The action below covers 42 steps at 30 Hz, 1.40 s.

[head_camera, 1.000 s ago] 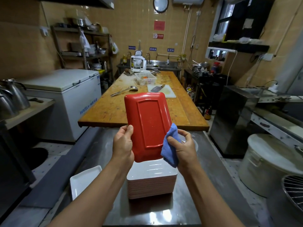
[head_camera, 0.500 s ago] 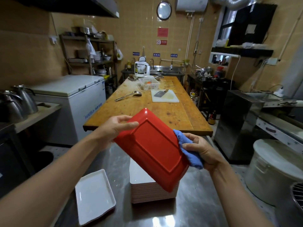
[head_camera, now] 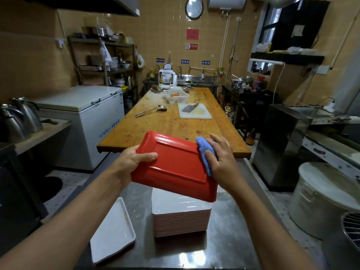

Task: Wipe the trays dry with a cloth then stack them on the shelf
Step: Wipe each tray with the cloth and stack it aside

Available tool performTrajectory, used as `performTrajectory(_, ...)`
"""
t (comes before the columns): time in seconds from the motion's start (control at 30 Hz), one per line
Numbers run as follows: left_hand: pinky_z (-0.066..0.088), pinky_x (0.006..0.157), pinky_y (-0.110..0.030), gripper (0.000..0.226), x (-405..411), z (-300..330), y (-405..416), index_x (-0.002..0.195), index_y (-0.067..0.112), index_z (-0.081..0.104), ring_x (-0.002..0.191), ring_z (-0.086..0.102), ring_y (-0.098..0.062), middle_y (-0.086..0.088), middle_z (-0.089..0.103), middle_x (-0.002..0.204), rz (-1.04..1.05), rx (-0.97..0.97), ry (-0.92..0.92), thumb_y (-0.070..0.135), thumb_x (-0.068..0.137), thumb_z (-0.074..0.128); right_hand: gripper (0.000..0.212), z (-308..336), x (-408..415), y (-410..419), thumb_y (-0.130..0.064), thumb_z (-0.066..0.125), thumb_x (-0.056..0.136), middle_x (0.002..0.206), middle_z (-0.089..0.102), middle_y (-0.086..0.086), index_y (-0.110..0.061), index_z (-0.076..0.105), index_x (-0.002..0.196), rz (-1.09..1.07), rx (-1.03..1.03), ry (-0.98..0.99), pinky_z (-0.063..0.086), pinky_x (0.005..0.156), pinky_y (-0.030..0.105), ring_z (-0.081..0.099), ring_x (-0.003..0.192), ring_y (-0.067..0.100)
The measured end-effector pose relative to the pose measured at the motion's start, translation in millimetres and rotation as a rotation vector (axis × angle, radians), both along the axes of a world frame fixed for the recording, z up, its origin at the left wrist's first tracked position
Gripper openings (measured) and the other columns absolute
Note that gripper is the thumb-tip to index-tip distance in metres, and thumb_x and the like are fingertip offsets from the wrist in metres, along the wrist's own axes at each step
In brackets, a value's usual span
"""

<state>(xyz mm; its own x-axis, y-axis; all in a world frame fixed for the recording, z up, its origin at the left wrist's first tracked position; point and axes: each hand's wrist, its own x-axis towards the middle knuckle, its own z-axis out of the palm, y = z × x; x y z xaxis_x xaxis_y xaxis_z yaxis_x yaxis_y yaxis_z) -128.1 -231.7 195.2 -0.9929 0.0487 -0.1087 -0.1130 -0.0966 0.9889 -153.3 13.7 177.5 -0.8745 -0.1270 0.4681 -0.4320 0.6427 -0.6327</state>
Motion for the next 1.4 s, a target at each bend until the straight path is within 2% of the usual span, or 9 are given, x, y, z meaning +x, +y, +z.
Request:
performTrajectory(0.1,0.053,0.082,-0.046,0.051,-2.0,-0.6,4.8,0.113,0.010,0.060,0.085,0.064,-0.032,-0.019,0.066,0.106,0.103,0.067,-0.024,0.011,0.063,0.072,0.045,-8.8,6.1,-8.2,-0.012,0.046,0.097,0.150,0.034,0.009,-0.007,0.039,0.141,-0.017,0.147,0.129,0.011,0.118,0.030,0.020,0.143,0.020)
performTrajectory(0.3,0.057,0.057,-0.033,0.021,-4.9,-5.0,6.0,0.098,0.016,0.061,0.075,0.064,-0.026,-0.010,0.067,0.089,0.221,0.151,-0.086,0.006,0.080,0.064,0.050,-38.7,34.2,-19.7,-0.014,0.045,0.096,0.152,0.019,-0.004,-0.012,0.032,0.144,0.049,0.134,0.225,0.011,0.117,0.020,0.013,0.144,0.014)
performTrajectory(0.53,0.055,0.046,-0.030,0.015,-1.4,1.2,19.8,0.089,0.017,0.061,0.065,0.065,-0.022,-0.005,0.070,0.068,0.238,0.243,-0.116,0.005,0.082,0.064,0.047,-33.1,33.5,-34.1,-0.010,0.050,0.092,0.147,0.039,0.013,-0.002,0.044,0.138,-0.113,0.136,0.365,0.024,0.115,0.042,0.027,0.141,0.029)
performTrajectory(0.6,0.054,0.044,-0.029,0.014,-1.3,3.9,26.3,0.089,0.016,0.060,0.057,0.066,-0.021,-0.008,0.068,0.073,0.264,0.255,-0.109,0.005,0.082,0.065,0.050,-35.4,37.7,-51.9,-0.007,0.056,0.088,0.145,0.042,0.014,-0.004,0.046,0.137,-0.102,0.205,0.401,0.025,0.114,0.045,0.029,0.140,0.032)
performTrajectory(0.73,0.054,0.045,-0.028,0.027,0.3,2.9,38.3,0.113,0.007,0.060,0.060,0.065,-0.022,-0.014,0.064,0.085,0.260,0.304,-0.121,0.013,0.087,0.062,0.055,-37.4,45.7,-91.4,-0.003,0.064,0.081,0.141,0.047,0.016,-0.003,0.050,0.134,-0.073,0.246,0.445,0.022,0.114,0.043,0.035,0.137,0.034)
performTrajectory(0.97,0.055,0.051,-0.033,0.035,4.0,0.5,30.7,0.121,0.010,0.057,0.070,0.064,-0.024,-0.013,0.067,0.092,0.313,0.326,-0.092,0.017,0.087,0.062,0.049,-29.8,43.3,-89.9,-0.028,0.038,0.092,0.144,0.045,0.008,-0.009,0.049,0.136,-0.030,0.267,0.398,0.016,0.115,0.038,0.034,0.139,0.025)
performTrajectory(1.1,0.052,0.064,-0.040,0.042,7.7,-2.6,27.0,0.124,0.013,0.053,0.079,0.063,-0.029,-0.018,0.064,0.109,0.355,0.301,-0.070,0.014,0.083,0.066,0.051,-24.5,32.7,-72.2,-0.032,0.032,0.095,0.149,0.037,0.007,-0.009,0.043,0.140,-0.152,0.194,0.271,0.008,0.118,0.036,0.023,0.143,0.022)
performTrajectory(1.27,0.053,0.063,-0.035,0.031,8.8,-4.8,26.4,0.113,0.016,0.058,0.074,0.065,-0.023,-0.010,0.067,0.093,0.342,0.269,0.017,0.015,0.083,0.066,0.055,-8.0,28.0,-97.9,-0.035,0.028,0.095,0.157,0.019,-0.004,-0.022,0.028,0.148,-0.031,0.303,0.226,-0.006,0.115,0.031,0.004,0.147,0.016)
performTrajectory(1.4,0.057,0.054,-0.032,0.018,11.8,-3.2,21.8,0.100,0.019,0.062,0.065,0.066,-0.018,-0.007,0.068,0.086,0.350,0.269,0.044,0.014,0.083,0.065,0.053,-0.9,18.6,-105.6,-0.036,0.026,0.097,0.159,0.011,-0.009,-0.028,0.021,0.149,0.035,0.348,0.213,-0.005,0.115,0.033,0.001,0.146,0.011)
